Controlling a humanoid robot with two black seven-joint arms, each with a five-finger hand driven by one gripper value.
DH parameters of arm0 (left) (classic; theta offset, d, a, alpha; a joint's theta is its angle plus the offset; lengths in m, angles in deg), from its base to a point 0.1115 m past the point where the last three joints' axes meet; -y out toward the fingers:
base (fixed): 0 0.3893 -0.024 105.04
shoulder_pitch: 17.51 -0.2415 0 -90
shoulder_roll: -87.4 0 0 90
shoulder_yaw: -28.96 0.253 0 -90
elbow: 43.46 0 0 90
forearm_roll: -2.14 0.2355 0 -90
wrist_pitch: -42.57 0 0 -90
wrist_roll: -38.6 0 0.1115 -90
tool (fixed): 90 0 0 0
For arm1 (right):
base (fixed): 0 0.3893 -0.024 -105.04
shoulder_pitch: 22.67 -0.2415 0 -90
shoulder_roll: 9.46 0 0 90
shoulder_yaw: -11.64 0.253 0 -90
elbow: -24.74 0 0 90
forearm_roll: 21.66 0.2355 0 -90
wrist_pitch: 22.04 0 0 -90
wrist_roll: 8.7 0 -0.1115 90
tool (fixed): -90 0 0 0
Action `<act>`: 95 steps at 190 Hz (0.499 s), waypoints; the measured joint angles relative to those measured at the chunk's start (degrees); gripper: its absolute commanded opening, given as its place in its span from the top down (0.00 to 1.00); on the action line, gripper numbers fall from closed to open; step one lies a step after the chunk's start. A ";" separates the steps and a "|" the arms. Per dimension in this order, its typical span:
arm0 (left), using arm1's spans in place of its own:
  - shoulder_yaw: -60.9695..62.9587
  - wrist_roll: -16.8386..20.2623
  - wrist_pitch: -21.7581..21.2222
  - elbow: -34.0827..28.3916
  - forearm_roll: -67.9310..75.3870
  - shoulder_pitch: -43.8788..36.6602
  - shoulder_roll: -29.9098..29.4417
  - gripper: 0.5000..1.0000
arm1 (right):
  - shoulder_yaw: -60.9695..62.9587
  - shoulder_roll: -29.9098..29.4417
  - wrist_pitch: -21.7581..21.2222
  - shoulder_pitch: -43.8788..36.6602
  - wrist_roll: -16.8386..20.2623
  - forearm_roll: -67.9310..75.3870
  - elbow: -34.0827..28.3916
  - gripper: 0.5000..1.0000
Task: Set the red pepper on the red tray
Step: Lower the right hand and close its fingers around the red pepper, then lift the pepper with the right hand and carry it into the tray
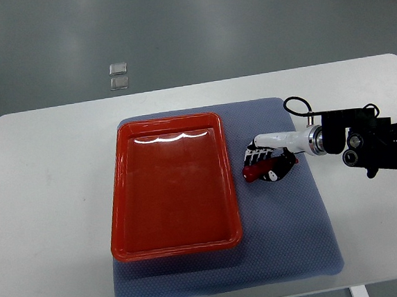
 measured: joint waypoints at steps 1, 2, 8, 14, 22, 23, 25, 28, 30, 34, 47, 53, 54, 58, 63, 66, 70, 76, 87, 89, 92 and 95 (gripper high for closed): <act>0.00 0.00 0.00 0.00 0.00 0.00 0.00 0.00 | 0.00 0.01 0.03 0.00 0.00 -0.04 0.00 1.00; 0.00 0.00 0.00 0.00 0.00 0.00 0.00 0.00 | -0.01 0.03 0.05 0.00 0.01 -0.08 0.00 1.00; 0.00 0.00 0.00 0.00 0.00 0.00 0.00 0.00 | -0.02 0.12 0.17 0.00 0.02 -0.27 0.00 1.00; 0.00 0.00 0.00 0.00 0.00 0.00 0.00 0.00 | -0.02 0.25 0.29 0.00 0.02 -0.39 -0.02 1.00; 0.00 0.00 0.00 0.00 0.00 0.00 0.00 0.00 | -0.01 0.39 0.39 -0.01 0.03 -0.50 -0.03 1.00; 0.00 0.00 0.00 0.00 0.00 0.00 0.00 0.00 | -0.02 0.41 0.41 -0.01 0.03 -0.51 -0.03 1.00; 0.00 0.00 0.00 0.00 0.00 0.00 0.00 0.00 | -0.01 0.45 0.44 -0.01 0.03 -0.53 -0.03 1.00; 0.00 0.00 0.00 0.01 0.00 0.00 0.00 0.00 | -0.01 0.51 0.50 -0.03 0.03 -0.55 -0.04 1.00; 0.00 0.00 0.00 0.02 0.00 0.00 0.00 0.00 | -0.01 0.57 0.56 -0.06 0.03 -0.57 -0.05 1.00; 0.00 0.00 0.00 0.03 0.00 0.00 0.00 0.00 | 0.00 0.66 0.67 -0.13 0.03 -0.57 -0.05 1.00; 0.00 0.00 0.00 0.07 0.00 0.00 0.00 0.00 | 0.21 1.03 0.94 -0.50 0.05 -0.56 -0.06 1.00; 0.00 0.00 0.00 0.08 0.00 0.00 0.00 0.00 | 0.33 1.31 1.00 -0.69 0.06 -0.51 -0.06 1.00; 0.00 0.00 0.00 0.08 0.00 0.00 0.00 0.00 | 0.35 1.36 1.00 -0.74 0.06 -0.50 -0.06 1.00; 0.00 0.00 0.00 0.09 0.00 0.00 0.00 0.00 | 0.45 1.60 1.03 -0.98 0.05 -0.43 -0.08 1.00; 0.00 0.00 0.00 0.09 0.00 0.00 0.00 0.00 | 0.52 1.81 1.06 -1.27 0.06 -0.38 -0.09 1.00; 0.00 0.00 0.00 0.09 0.00 0.00 0.00 0.00 | 0.55 1.92 1.06 -1.48 0.06 -0.35 -0.10 1.00; 0.00 0.00 0.00 0.09 0.00 0.00 0.00 0.00 | 0.57 2.05 1.06 -1.83 0.06 -0.29 -0.13 1.00; 0.00 0.00 0.00 0.09 0.00 0.00 0.00 0.00 | 0.62 2.18 1.07 -2.49 0.06 -0.20 -0.16 1.00; 0.00 0.00 0.00 0.10 0.00 0.00 0.00 0.00 | 0.71 2.28 1.07 -3.90 0.06 0.02 -0.18 1.00; 0.00 0.00 0.00 0.10 0.00 0.00 0.00 0.00 | 0.72 2.28 1.08 -4.28 0.05 0.10 -0.18 1.00; 0.01 0.00 0.00 0.09 0.00 0.00 0.00 0.00 | 0.73 2.27 1.08 -4.53 0.05 0.15 -0.18 1.00; 0.02 0.00 0.00 0.09 0.00 0.00 0.00 0.00 | 0.74 2.26 1.11 -5.02 0.03 0.26 -0.18 1.00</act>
